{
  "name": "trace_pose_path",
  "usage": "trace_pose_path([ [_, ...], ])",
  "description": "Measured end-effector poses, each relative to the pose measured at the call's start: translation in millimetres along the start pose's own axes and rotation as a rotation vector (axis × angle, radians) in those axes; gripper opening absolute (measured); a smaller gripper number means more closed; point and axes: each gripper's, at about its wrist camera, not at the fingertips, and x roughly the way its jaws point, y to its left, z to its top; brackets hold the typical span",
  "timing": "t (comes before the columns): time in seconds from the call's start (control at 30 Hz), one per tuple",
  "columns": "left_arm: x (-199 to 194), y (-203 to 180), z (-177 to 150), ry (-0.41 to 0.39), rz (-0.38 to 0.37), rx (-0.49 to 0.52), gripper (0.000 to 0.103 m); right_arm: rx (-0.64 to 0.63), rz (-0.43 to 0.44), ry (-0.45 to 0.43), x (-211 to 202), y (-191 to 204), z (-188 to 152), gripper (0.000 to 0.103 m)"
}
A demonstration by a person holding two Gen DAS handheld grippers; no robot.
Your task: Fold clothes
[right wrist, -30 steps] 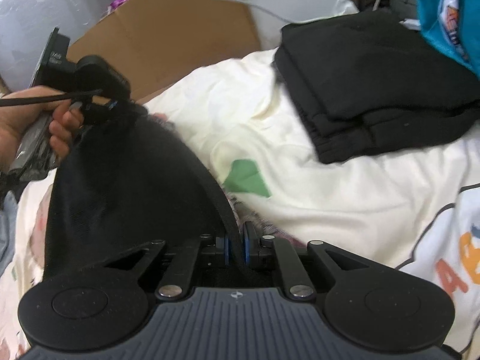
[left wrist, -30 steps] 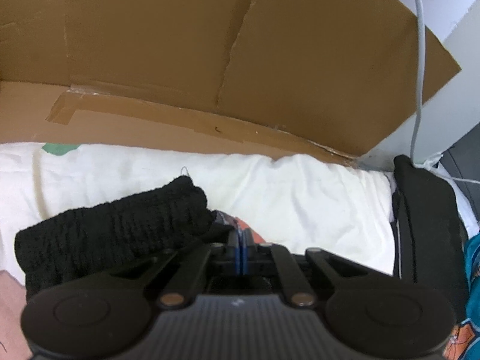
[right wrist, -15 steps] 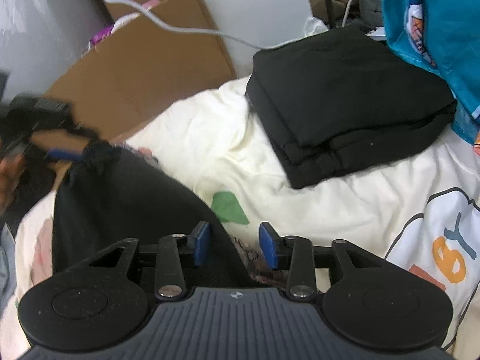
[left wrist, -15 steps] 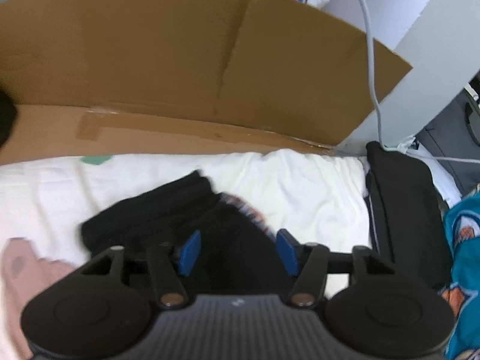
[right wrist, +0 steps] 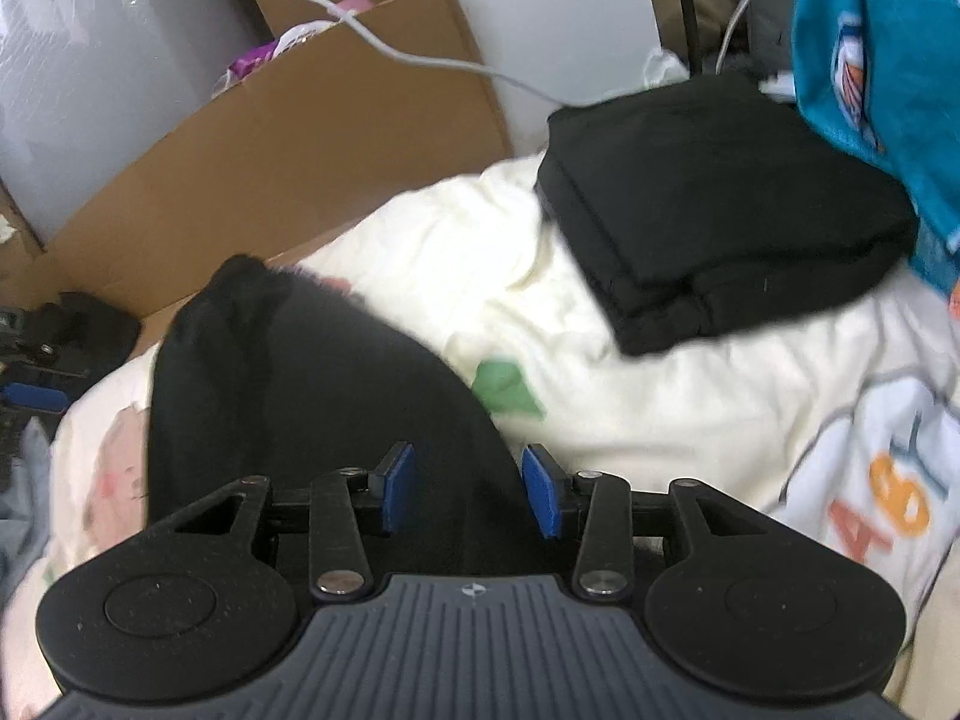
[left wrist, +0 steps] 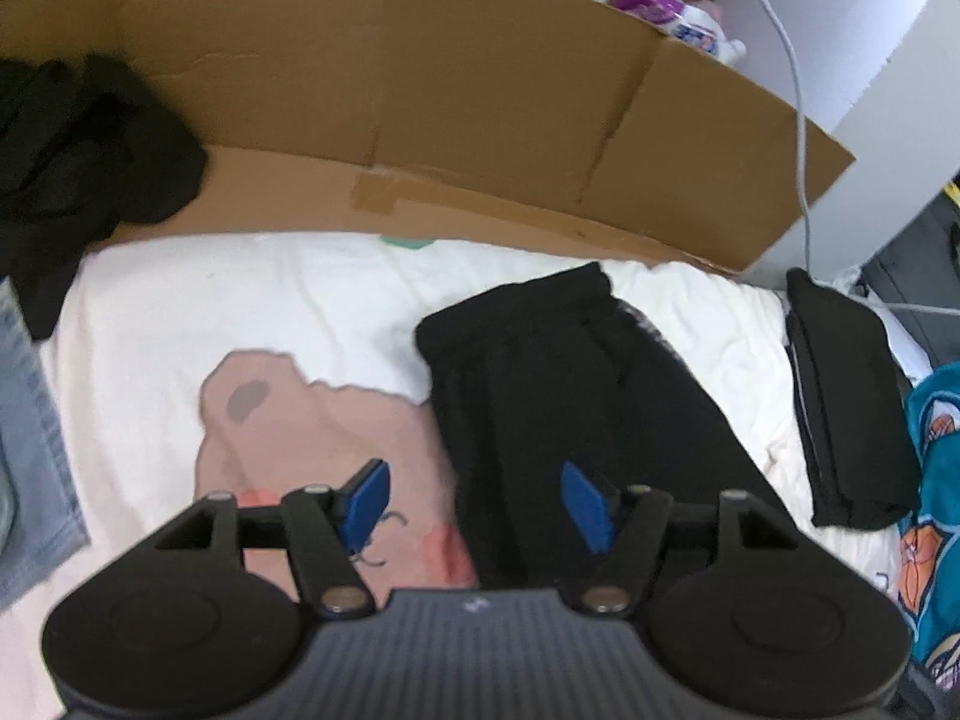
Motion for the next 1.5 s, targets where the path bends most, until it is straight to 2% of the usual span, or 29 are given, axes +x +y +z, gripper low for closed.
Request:
trace_pose_path([
  [0.1, 12.0, 7.2, -10.1, 0.028, -0.033, -0.073, 0.067, 0.036, 0.04, 0.026, -16.5, -3.2, -13.6, 0.055],
  [0.23, 20.4, 3.2, -15.8, 0.034, -0.064, -0.045, 0.068, 0.01, 0.019, 0.068, -27.4, -0.4, -27.8, 0.055],
  [0.3, 23.9, 6.0, -17.6, 0.045, -0.082, -0.054, 0.068, 0.038, 0.009, 0.08, -31.7, -1.8, -35.8, 0.055],
  [0.4, 31.4, 11.7, -19.1, 0.053, -0.072, -0.033, 0.068, 0.076, -0.028, 0.106, -35.2, -1.1, -52.3, 0.056],
  [0.5, 42.6, 24.1, -22.2, 0.061, -0.088, -0.031, 0.068, 0.025, -0.048, 0.135, -28.4, 10.8, -58.6, 0.056],
  [0.6, 56.2, 33.7, -25.2, 0.026, -0.095, -0.005, 0.068, -0.014, -0.057, 0.132, -20.2, 17.7, -58.0, 0.056],
  [0.77, 88.6, 47.9, -23.5, 0.009, -0.207, -0.095, 0.068, -0.039, -0.073, 0.154, -8.8, 18.7, -60.2, 0.058],
  [0.87, 98.5, 41.9, -21.3, -0.039, -0.202, -0.064, 0.068, -0.054, -0.082, 0.168, -2.0, 19.3, -61.5, 0.06],
  [0.93, 101.0, 35.7, -16.0, -0.072, -0.2, -0.029, 0.055, -0.065, -0.089, 0.177, 2.5, 19.7, -62.4, 0.06],
  [1.0, 102.1, 32.4, -8.3, -0.081, -0.199, -0.017, 0.017, -0.075, -0.095, 0.186, 7.1, 20.1, -63.3, 0.06],
  [1.1, 98.0, 27.9, 3.2, -0.114, -0.174, 0.007, 0.011, -0.099, -0.126, 0.178, 9.6, 20.4, -62.1, 0.06],
  [1.17, 90.4, 26.2, 7.9, -0.162, -0.123, 0.037, 0.011, -0.118, -0.172, 0.161, 7.0, 19.0, -61.8, 0.06],
  [1.23, 89.3, 27.0, 12.4, -0.162, -0.096, 0.032, 0.011, -0.126, -0.205, 0.148, 5.0, 16.7, -61.3, 0.06],
  [1.33, 89.1, 32.1, 11.7, -0.11, -0.102, -0.033, 0.021, -0.13, -0.235, 0.145, 3.2, 13.4, -60.6, 0.06],
  [1.4, 78.4, 37.5, 2.6, -0.108, -0.116, -0.048, 0.04, -0.131, -0.263, 0.141, 0.5, 10.7, -59.5, 0.06],
  [1.5, 60.0, 46.4, -18.0, -0.08, -0.147, -0.042, 0.044, -0.04, -0.243, 0.13, -8.9, -3.2, -55.2, 0.061],
])
